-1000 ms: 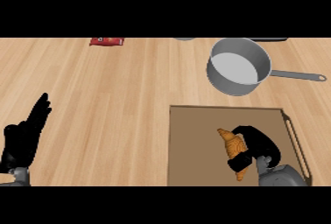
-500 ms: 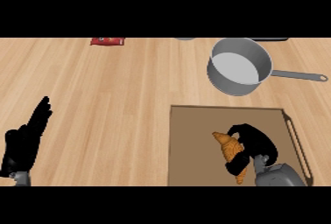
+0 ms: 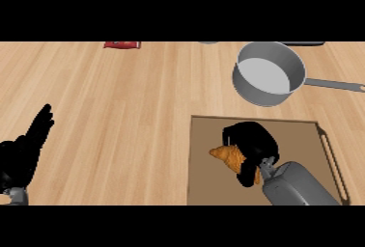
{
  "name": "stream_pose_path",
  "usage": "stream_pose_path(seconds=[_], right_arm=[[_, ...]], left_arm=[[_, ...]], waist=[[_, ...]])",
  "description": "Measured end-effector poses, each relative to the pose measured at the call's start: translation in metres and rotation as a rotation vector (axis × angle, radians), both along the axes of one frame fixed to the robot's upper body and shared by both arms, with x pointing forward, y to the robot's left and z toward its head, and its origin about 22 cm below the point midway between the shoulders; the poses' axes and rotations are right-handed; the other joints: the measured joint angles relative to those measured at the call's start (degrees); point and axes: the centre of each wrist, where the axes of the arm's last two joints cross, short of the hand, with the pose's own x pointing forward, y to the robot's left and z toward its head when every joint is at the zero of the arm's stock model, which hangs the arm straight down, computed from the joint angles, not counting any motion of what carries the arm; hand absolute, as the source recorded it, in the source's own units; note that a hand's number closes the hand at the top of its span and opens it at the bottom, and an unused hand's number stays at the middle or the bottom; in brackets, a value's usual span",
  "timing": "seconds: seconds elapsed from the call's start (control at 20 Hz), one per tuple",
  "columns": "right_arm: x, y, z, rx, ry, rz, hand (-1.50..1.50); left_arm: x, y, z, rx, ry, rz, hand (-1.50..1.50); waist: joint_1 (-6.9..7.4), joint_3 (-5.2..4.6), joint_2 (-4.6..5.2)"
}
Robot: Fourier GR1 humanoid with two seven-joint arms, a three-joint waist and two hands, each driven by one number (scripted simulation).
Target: Pick the croissant from the tray and place it in the pot
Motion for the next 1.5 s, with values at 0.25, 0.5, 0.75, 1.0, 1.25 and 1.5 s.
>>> stream_pose_path(seconds=[0.25, 0.5, 0.75, 1.0, 1.25, 1.5], right_arm=[[0.004, 0.007, 0.029, -0.017, -0.259, 0.033, 1.5], [0.001, 0.006, 0.075, 0.028, -0.554, -0.031, 1.5], [0.001, -0.007, 0.113, 0.153, -0.688, -0.12, 1.5], [0.015, -0.027, 0.128, 0.271, -0.742, -0.192, 1.5], [0.037, -0.055, 0.139, 0.333, -0.777, -0.225, 1.5], [0.075, -0.084, 0.145, 0.374, -0.79, -0.252, 1.5]], left_arm=[[-0.005, -0.002, -0.003, -0.006, 0.002, 0.01, 0.0], [-0.003, 0.0, -0.003, -0.007, 0.005, 0.03, 0.0], [-0.004, 0.003, -0.005, -0.007, 0.006, 0.033, 0.0], [-0.001, -0.002, -0.003, -0.007, 0.006, 0.02, 0.0], [-0.005, -0.004, 0.001, -0.002, -0.001, 0.023, 0.0], [-0.003, -0.005, 0.001, -0.003, -0.004, 0.011, 0.0]], waist=[[-0.75, 0.0, -0.19], [-1.68, -0.02, -0.38], [-1.58, -0.03, -0.28], [-1.26, -0.02, -0.14], [-1.02, -0.01, -0.09], [-0.65, -0.02, 0.05]])
